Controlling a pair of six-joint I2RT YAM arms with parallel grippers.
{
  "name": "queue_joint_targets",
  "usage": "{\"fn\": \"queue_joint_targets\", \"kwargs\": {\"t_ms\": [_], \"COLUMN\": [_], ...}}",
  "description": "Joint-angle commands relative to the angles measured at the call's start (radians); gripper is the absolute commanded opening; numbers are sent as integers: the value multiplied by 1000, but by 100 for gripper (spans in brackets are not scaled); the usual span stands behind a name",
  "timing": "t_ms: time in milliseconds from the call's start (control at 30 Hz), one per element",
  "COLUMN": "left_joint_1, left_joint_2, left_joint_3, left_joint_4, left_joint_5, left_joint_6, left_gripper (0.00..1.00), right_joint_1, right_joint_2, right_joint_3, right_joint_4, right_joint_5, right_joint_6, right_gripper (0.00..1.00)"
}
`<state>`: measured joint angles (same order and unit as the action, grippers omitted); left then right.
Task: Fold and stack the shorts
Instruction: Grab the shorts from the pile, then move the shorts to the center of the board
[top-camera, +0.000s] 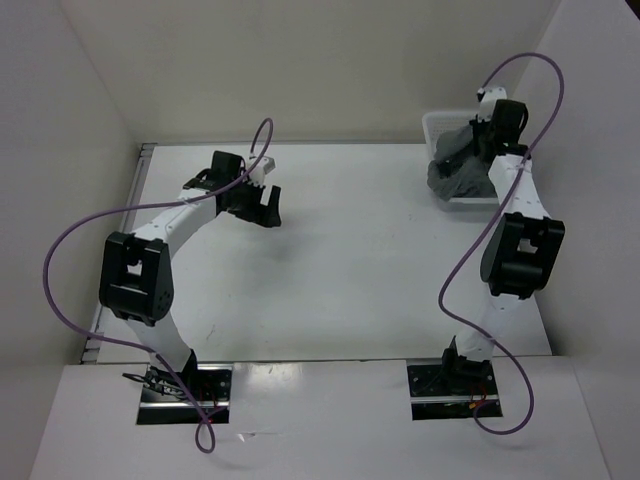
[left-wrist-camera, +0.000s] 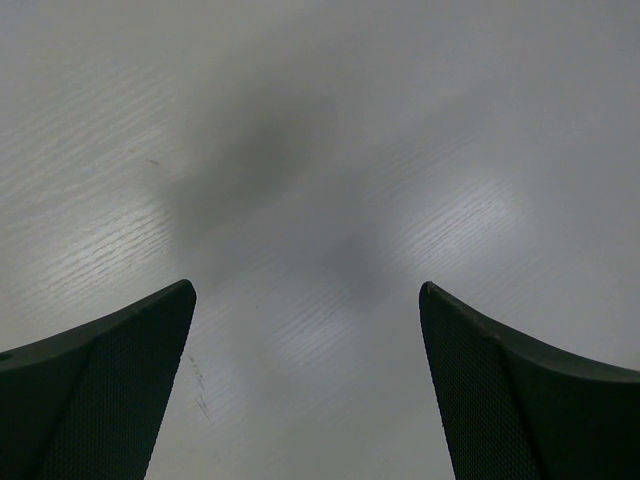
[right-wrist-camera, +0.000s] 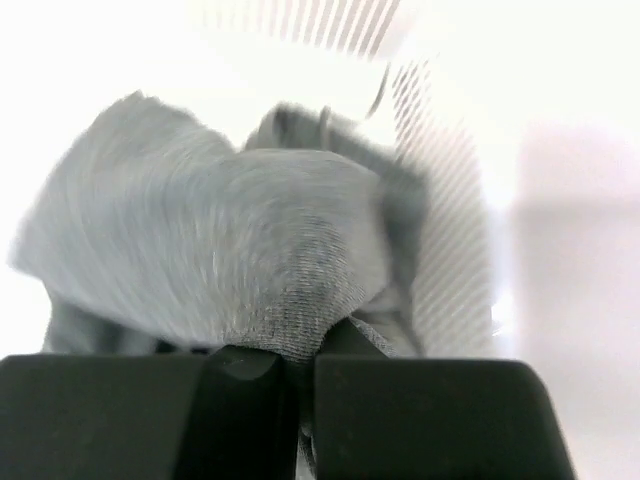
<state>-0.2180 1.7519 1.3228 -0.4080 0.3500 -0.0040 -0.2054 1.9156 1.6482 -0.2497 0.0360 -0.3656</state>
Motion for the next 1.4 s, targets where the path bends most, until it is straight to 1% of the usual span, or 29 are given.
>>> {"fn": "queue_joint_targets", "kwargs": {"t_ms": [0, 67, 133, 233, 267, 367, 400, 433, 533, 567, 600, 667, 700, 767, 800, 833, 867, 900, 933, 967, 1000, 1033, 1100, 1133, 1200, 1233, 1267, 1333, 1367], "left_joint_1": [3, 3, 3, 3, 3, 3, 15, 32, 152, 233, 273, 347, 392, 420, 430, 442, 442, 442, 442, 442, 431, 419, 398, 375, 345, 316, 298, 240, 218], "left_joint_2": [-74, -95, -127, -179, -211, -290, -311, -333, -410, -443, -459, -508, -528, -587, -609, -627, -661, -672, -681, -681, -671, -648, -623, -593, -563, -528, -510, -439, -386], "left_joint_3": [41, 41, 41, 18, 7, -60, -77, -98, -99, -79, -70, -59, -59, -77, -95, -143, -169, -194, -239, -260, -273, -284, -303, -303, -303, -281, -272, -245, -232], "left_joint_4": [23, 32, 55, 93, 94, 112, 112, 123, 146, 146, 146, 134, 133, 106, 86, 74, 42, 22, 2, -46, -75, -96, -133, -147, -157, -157, -157, -111, -95], "left_joint_5": [-26, -48, -97, -152, -152, -193, -194, -194, -184, -149, -123, -57, -57, -68, -77, -77, -86, -86, -86, -57, -40, -40, -19, -7, 3, 18, 27, 27, 27], "left_joint_6": [4, 4, 4, 4, 4, 4, 4, 4, 4, 4, 4, 4, 4, 4, 4, 4, 4, 4, 4, 4, 4, 4, 4, 4, 4, 4, 4, 4, 4], "left_gripper": [99, 99, 99, 99, 99, 99, 99, 99, 99, 99, 99, 99, 99, 99, 99, 99, 99, 99, 99, 99, 99, 99, 99, 99, 99, 99, 99, 99, 99], "right_joint_1": [21, 56, 90, 196, 266, 369, 442, 481, 621, 648, 693, 728, 742, 779, 793, 820, 836, 878, 908, 940, 969, 1012, 1012, 1012, 971, 947, 892, 810, 789], "right_joint_2": [-124, -176, -202, -225, -225, -207, -193, -178, -115, -93, -84, -73, -73, -64, -64, -64, -64, -73, -87, -96, -118, -130, -144, -144, -144, -126, -112, -54, -32], "right_joint_3": [183, 225, 307, 445, 476, 585, 645, 672, 730, 720, 702, 618, 583, 474, 435, 394, 310, 267, 190, 155, 122, 75, 62, 62, 71, 100, 113, 160, 176], "right_joint_4": [72, 102, 133, 144, 144, 168, 159, 135, 84, 75, 66, 56, 46, 15, 3, -12, -57, -84, -115, -170, -189, -201, -223, -223, -198, -183, -166, -109, -93], "right_joint_5": [-16, 8, 22, 31, 62, 71, 85, 85, 104, 104, 104, 104, 104, 84, 64, -35, -101, -170, -258, -277, -286, -307, -350, -373, -395, -409, -430, -442, -443], "right_joint_6": [44, 53, 53, 8, -2, -3, -3, -3, -12, -12, -1, 26, 42, 89, 100, 91, 67, -20, -68, -113, -151, -194, -194, -162, -122, -64, -26, 92, 121], "right_gripper": [0, 0, 0, 0, 0, 0, 0, 0, 1, 4, 7, 15, 17, 28, 36, 46, 66, 75, 83, 94, 98, 100, 100, 100, 100, 100, 100, 100, 100]}}
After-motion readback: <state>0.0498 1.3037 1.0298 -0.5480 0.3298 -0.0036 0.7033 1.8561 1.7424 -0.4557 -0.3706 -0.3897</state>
